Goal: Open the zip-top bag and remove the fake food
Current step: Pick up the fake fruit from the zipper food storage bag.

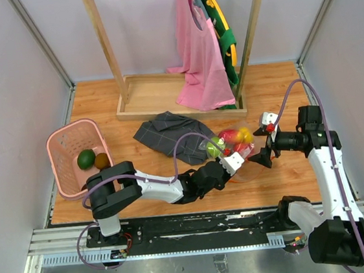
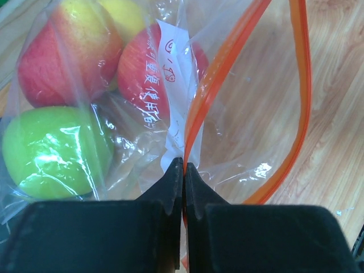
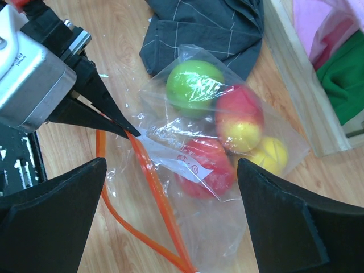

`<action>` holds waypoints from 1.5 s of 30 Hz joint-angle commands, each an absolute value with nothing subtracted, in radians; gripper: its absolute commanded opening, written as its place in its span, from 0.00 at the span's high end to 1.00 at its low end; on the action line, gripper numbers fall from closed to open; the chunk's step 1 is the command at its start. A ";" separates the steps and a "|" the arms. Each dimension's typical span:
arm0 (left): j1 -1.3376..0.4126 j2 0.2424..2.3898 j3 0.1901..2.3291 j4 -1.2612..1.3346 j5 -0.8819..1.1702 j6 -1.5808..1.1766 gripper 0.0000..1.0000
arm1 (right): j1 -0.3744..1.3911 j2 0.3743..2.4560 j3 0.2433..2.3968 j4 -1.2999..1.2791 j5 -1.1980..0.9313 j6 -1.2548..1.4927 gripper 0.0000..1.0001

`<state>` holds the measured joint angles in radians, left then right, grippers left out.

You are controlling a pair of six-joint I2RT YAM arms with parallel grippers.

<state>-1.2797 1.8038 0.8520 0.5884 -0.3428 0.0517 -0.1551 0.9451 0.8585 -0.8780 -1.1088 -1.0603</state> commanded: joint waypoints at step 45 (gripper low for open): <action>-1.068 1.864 1.023 0.739 0.232 -0.819 1.00 | -0.176 0.876 0.769 -0.935 -0.822 -1.151 0.75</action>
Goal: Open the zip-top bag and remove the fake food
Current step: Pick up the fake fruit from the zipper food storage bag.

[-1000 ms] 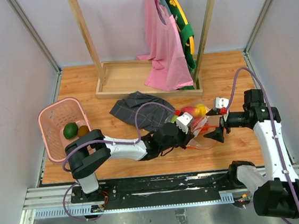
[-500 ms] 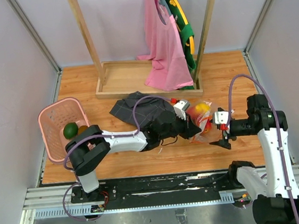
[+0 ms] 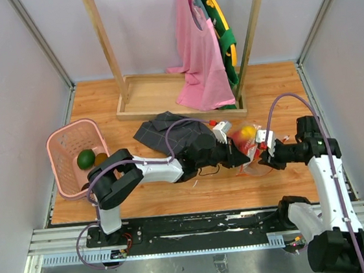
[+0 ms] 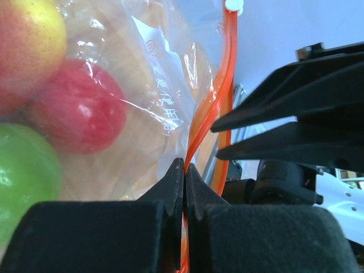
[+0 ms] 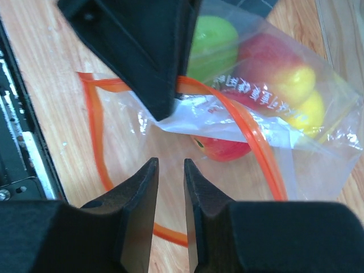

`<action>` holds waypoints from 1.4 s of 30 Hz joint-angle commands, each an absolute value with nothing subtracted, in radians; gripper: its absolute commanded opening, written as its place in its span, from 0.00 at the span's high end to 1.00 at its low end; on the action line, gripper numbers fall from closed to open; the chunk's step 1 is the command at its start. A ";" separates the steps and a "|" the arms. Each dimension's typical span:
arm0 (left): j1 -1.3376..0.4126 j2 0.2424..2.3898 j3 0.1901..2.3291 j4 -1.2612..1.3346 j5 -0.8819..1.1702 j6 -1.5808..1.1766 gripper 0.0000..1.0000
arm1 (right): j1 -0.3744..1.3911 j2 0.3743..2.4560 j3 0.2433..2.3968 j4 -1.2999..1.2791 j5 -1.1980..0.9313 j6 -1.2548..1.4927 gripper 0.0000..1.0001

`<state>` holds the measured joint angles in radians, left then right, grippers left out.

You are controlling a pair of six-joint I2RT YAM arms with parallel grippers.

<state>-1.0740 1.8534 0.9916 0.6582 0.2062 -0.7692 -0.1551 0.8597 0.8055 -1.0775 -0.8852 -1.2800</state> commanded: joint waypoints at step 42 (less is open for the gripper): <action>-1.006 1.750 0.995 0.489 0.086 -0.586 0.37 | -0.227 1.243 0.809 -0.629 -0.836 -0.968 0.64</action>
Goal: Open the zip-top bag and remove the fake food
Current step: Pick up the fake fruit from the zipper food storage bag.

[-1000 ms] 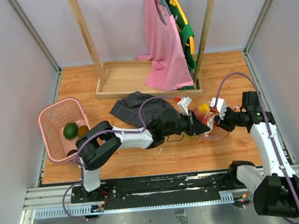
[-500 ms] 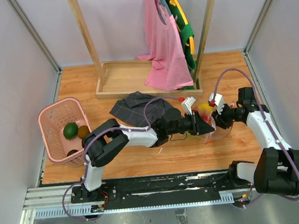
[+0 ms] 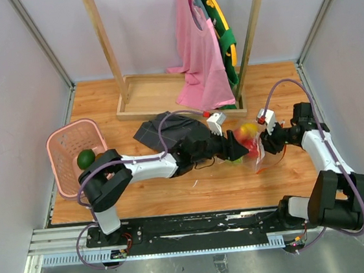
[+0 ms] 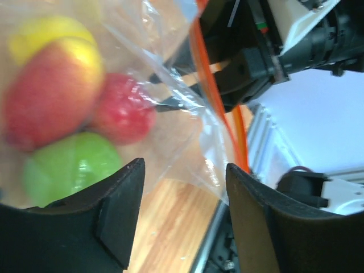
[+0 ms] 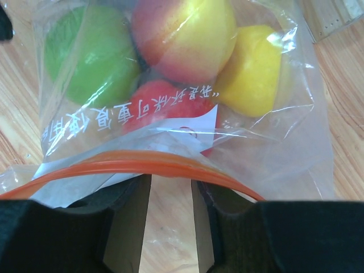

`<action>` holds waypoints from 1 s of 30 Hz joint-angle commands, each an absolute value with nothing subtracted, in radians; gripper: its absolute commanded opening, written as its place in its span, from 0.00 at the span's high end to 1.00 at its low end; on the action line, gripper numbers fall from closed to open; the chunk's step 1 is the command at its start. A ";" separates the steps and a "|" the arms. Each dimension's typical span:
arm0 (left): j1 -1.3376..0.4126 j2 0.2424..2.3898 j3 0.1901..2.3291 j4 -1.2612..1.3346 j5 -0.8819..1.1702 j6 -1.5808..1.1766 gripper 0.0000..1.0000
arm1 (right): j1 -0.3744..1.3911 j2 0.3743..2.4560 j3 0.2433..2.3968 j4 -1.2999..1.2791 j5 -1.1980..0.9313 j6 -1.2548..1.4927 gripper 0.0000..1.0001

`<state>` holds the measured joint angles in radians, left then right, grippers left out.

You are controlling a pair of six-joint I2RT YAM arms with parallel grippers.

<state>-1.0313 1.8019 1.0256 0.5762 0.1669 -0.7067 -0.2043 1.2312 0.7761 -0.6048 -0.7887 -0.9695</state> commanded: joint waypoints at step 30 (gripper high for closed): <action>-0.971 1.973 1.144 0.365 0.117 -0.531 0.26 | -0.215 1.330 0.842 -0.597 -0.809 -0.910 0.25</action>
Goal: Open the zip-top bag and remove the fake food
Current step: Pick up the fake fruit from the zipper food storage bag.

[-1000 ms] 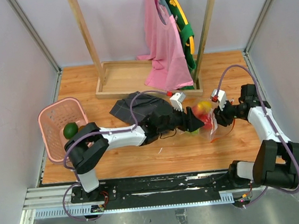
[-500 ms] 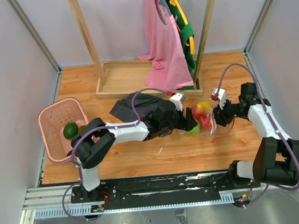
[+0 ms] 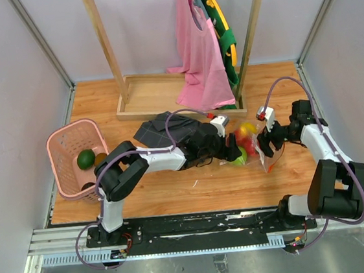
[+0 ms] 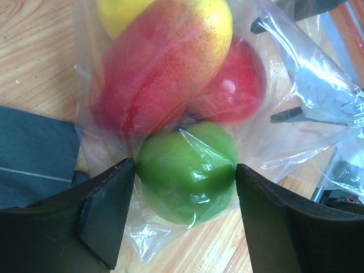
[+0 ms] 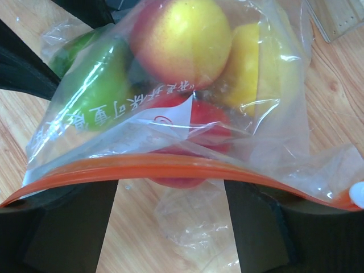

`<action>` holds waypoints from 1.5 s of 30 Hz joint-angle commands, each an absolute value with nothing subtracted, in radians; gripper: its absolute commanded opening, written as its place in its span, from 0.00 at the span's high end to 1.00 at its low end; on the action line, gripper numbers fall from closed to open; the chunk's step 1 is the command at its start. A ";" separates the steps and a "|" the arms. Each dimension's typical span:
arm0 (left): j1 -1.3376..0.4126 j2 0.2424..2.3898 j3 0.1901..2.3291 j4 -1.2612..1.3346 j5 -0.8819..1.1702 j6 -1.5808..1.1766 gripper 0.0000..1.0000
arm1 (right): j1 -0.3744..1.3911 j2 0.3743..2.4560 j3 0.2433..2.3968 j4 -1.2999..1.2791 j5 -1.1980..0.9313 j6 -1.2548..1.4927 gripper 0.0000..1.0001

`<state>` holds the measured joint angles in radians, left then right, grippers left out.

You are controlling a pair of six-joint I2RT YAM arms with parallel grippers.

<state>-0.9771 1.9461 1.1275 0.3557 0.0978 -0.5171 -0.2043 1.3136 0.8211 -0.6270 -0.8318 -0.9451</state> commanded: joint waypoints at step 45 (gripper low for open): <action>-0.943 1.798 0.921 0.535 0.108 -0.623 0.36 | -0.199 1.296 0.929 -0.918 -0.860 -1.151 0.72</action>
